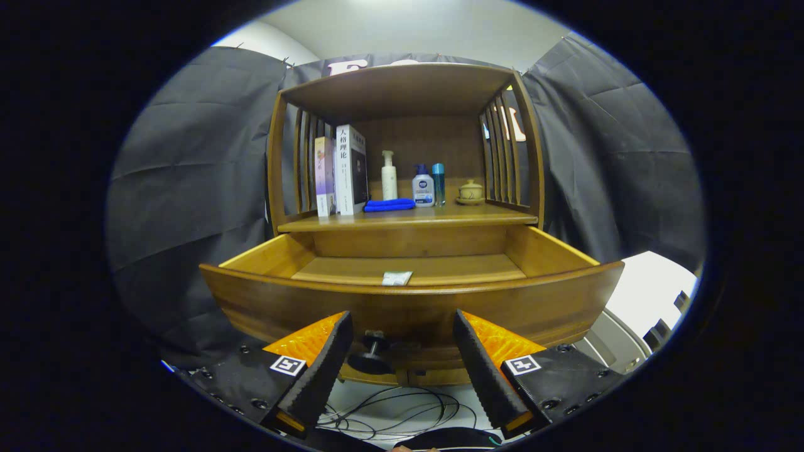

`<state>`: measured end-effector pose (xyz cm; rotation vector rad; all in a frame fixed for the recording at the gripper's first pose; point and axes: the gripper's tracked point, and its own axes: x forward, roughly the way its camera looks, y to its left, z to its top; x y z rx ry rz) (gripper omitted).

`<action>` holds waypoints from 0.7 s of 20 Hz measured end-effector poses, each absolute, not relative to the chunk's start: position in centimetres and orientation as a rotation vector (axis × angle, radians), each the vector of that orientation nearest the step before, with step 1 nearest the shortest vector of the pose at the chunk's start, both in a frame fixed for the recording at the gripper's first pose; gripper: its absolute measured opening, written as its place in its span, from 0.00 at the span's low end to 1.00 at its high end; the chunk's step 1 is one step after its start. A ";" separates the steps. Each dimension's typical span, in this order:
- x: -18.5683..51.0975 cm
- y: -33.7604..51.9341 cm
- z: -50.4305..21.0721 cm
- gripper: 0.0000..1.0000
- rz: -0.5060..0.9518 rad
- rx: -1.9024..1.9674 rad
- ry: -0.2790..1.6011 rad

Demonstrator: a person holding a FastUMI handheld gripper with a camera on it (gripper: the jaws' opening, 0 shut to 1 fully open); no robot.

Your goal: Pull open the drawer, take out the items inside it, and place them on the countertop above the cabinet.

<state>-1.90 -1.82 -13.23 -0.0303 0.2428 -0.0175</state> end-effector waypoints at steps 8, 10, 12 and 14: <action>-0.6 -4.1 -7.7 0.99 -0.046 -0.002 0.174; 0.0 -4.0 -6.7 0.99 -0.037 -0.015 0.176; 0.7 -3.6 -5.6 0.99 -0.022 -0.025 0.177; 1.5 -3.0 -5.0 0.99 -0.003 -0.027 0.194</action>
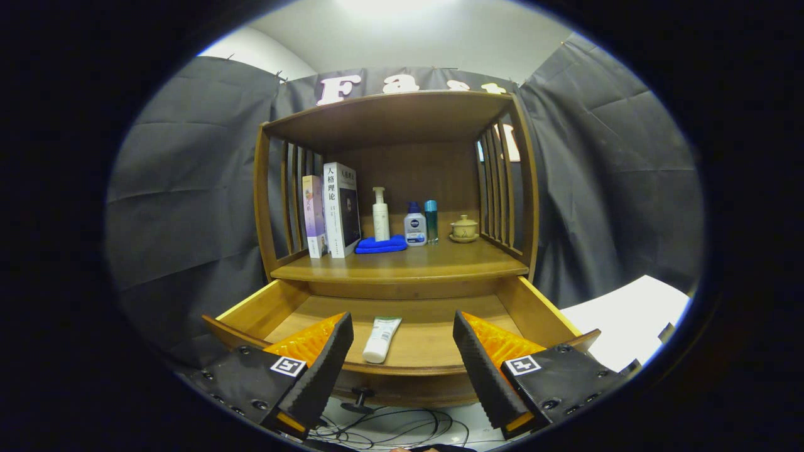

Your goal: Pull open the drawer, take out the items inside it, and place them on the countertop above the cabinet.

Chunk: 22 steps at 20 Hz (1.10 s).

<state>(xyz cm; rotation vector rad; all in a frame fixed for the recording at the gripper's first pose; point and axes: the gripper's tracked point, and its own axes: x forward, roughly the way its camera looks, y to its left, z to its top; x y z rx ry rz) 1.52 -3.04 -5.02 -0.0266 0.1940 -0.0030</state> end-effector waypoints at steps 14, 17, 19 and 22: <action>10.7 -0.7 -3.1 0.98 0.167 -0.318 0.450; 12.2 -1.4 -4.6 0.98 0.172 -0.409 0.516; 13.1 -0.8 -6.7 0.98 0.212 -0.408 0.598; 14.2 -1.1 -9.2 0.98 0.220 -0.417 0.705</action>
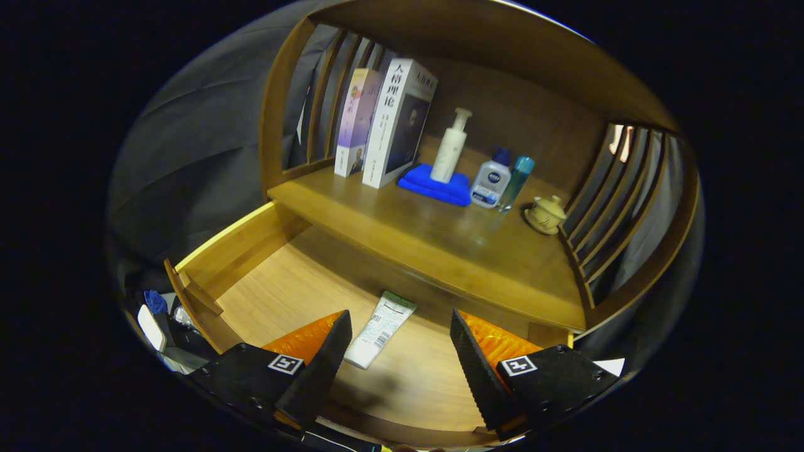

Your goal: Pull open the drawer, take out the items inside it, and place them on the countertop above the cabinet.

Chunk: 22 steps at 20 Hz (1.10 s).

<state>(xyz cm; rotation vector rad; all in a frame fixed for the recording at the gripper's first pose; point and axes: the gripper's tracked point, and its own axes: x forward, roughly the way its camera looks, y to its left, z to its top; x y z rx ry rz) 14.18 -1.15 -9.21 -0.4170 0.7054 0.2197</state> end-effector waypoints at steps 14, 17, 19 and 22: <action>16.3 -0.7 -17.1 0.97 0.215 -0.338 1.051; 16.7 -0.6 -18.7 0.97 0.195 -0.308 1.125; 16.8 -0.3 -19.4 0.97 0.195 -0.296 1.158; 16.6 0.6 -20.6 0.92 0.205 -0.246 1.214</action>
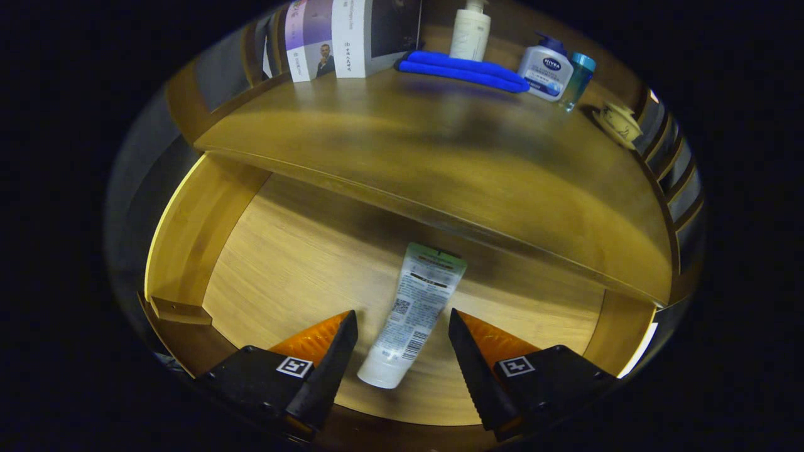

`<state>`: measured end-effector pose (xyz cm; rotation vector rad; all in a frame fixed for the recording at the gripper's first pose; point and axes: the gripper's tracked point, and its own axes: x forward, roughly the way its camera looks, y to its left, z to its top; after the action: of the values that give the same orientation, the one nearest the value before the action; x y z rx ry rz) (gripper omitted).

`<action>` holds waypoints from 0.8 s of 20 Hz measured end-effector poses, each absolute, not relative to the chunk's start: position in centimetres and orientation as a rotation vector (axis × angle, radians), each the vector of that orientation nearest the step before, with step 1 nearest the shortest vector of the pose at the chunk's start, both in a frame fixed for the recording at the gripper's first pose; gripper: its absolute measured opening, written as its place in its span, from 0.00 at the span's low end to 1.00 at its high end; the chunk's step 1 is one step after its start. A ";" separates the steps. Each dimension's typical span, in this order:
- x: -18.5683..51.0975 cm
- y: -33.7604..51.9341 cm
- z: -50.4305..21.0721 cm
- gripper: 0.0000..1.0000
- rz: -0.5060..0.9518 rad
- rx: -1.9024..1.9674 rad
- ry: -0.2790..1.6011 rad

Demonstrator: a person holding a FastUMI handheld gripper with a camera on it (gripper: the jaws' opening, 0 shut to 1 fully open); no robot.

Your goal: Pull open the drawer, take out the items inside it, and place them on the countertop above the cabinet.

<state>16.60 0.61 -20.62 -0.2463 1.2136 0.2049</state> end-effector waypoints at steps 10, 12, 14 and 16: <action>16.3 0.1 -21.9 0.45 0.218 -0.279 1.291; 16.2 0.1 -22.6 0.39 0.246 -0.285 1.285; 16.3 0.7 -21.9 0.27 0.261 -0.222 1.269; 15.8 0.7 -21.3 0.27 0.273 -0.206 1.266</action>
<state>15.80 0.73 -21.33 -0.2062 1.2658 0.2734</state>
